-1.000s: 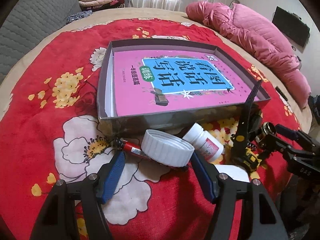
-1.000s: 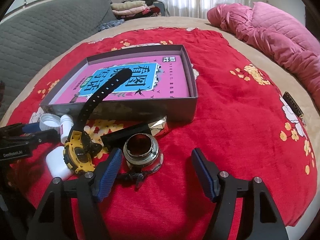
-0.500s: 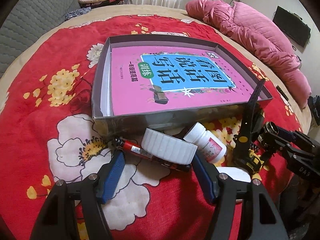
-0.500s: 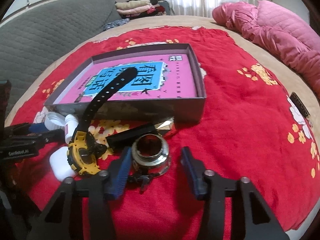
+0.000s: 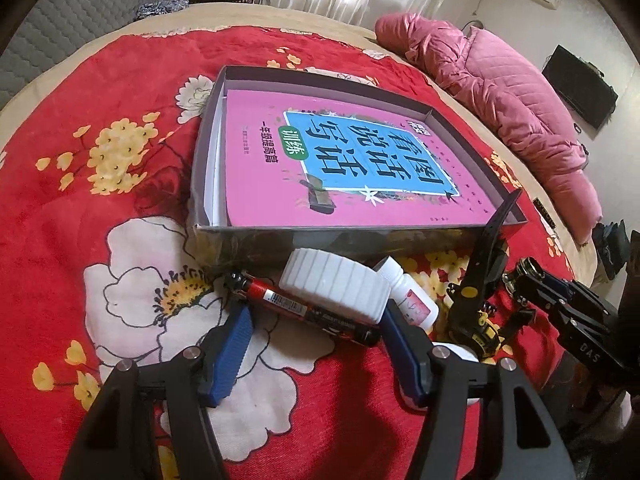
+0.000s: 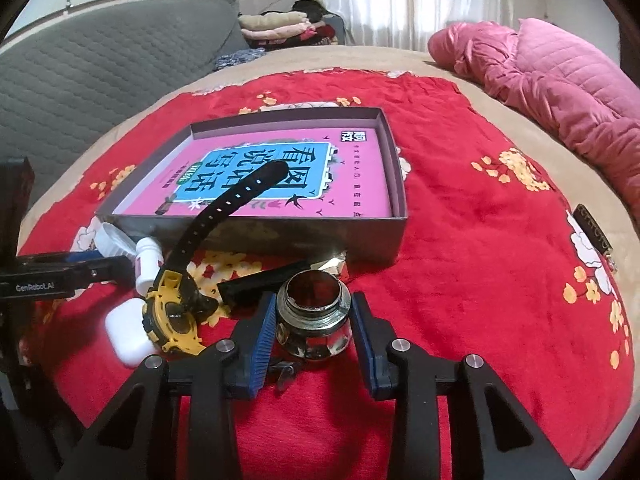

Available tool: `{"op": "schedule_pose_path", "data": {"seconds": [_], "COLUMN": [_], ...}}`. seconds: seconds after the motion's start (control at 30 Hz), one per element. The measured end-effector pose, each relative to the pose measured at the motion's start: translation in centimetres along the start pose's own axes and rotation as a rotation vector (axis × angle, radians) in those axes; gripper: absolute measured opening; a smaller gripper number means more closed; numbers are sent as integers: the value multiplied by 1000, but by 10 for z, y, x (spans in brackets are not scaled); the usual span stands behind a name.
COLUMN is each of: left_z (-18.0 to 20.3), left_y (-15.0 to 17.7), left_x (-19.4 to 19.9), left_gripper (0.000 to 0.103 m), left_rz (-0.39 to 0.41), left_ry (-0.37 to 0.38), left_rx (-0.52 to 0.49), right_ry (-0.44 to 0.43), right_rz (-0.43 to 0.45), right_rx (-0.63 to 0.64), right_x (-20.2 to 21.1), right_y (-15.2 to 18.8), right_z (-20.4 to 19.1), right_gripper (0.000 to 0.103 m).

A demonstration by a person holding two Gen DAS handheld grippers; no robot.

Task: Organize rigid objects
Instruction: 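Grasp and lift the white cap with the left tool while the right tool grasps the silver cylinder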

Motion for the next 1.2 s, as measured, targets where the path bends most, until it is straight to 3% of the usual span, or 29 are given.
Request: {"op": "schedule_pose_path", "data": {"seconds": [0.57,0.97,1.2], "left_z": [-1,18,20], "left_y": [6,3,4], "left_x": [19,17,7], "left_gripper": [64,64,64], "left_rz": [15,36,35], "left_ry": [-40,-90,-119], "left_rx": [-11,-155,-190], "right_ry": [-20,-24,-22], "right_rz": [-10,-14,-12], "right_rx": [-39,-59,-64], "right_x": [-2,-2,-2], "right_y": [1,2,2], "right_z": [6,8,9], "right_gripper": [38,38,38]}}
Point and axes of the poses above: each gripper's, at about its wrist camera, not at the fingertips, and x roughly against the way its jaws point, z to its right, y to its underside, the point moved 6 cm from there along -x, roughly the way its jaws point, and after that the axes turned 3 degrees about x, right-handed, at the moved point
